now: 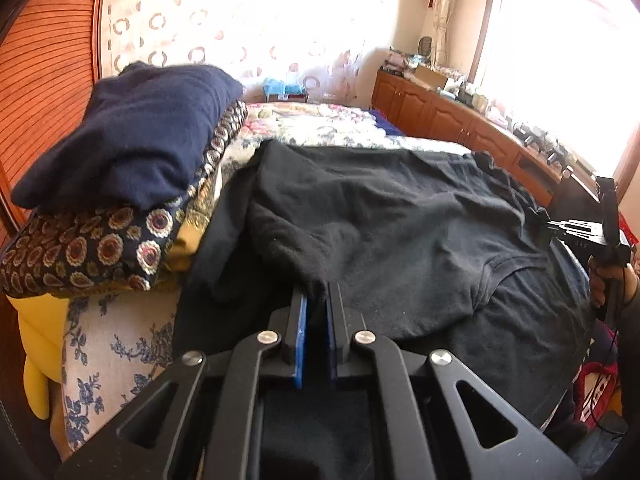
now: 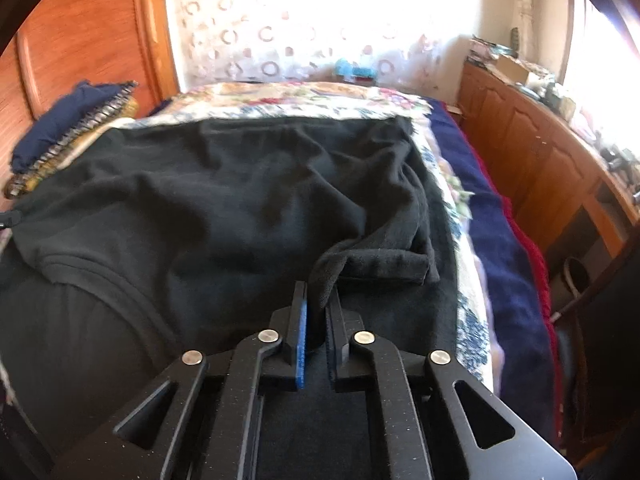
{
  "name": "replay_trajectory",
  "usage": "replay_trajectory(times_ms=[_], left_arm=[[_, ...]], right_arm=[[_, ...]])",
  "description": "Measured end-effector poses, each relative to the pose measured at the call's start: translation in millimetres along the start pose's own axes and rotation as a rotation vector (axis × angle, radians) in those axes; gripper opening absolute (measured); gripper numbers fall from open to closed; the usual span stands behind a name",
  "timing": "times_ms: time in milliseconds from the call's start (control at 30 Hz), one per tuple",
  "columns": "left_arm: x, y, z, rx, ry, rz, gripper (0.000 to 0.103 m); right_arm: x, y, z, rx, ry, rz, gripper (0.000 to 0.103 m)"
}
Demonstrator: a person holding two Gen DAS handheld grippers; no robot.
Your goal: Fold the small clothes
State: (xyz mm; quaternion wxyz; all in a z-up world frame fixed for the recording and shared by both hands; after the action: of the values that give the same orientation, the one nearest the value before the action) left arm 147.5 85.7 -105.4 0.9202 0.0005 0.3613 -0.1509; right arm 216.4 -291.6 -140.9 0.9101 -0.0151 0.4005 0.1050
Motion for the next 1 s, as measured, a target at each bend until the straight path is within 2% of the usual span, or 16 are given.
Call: replay_trajectory(times_ms=[233,433,533,767,1000], left_arm=[[-43,-11,12,0.001,-0.116,-0.028,0.004],[-80,-15,12,-0.002,-0.187,-0.051,0.004],[-92,-11,8,-0.018,-0.196,-0.057,0.004],[-113,-2,-25,-0.039,-0.171,-0.040,0.004],[-78,-3,-63,-0.064,-0.046,-0.021,0.007]], right_arm=[[-54,2,11,-0.014,-0.097,0.048,0.001],[-104,-1,6,-0.012,-0.139,0.080,0.000],[-122,-2,-2,-0.015,-0.126,0.096,0.001],[-142,9,-35,-0.021,-0.053,0.122,0.001],[-111,14,-78,-0.008,0.056,0.081,0.001]])
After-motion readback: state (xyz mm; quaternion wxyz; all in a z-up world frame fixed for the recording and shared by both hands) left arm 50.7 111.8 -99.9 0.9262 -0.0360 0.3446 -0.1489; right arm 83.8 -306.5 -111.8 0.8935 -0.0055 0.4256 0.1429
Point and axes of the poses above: each gripper's, at about its wrist camera, not at the fingertips, and x roughly the way its jaws point, y to its left, z to its top, the point moved 2 cm from there along x, roughly the way its jaws point, and after that the axes turned 5 degrees about x, right-handed, at the moved point
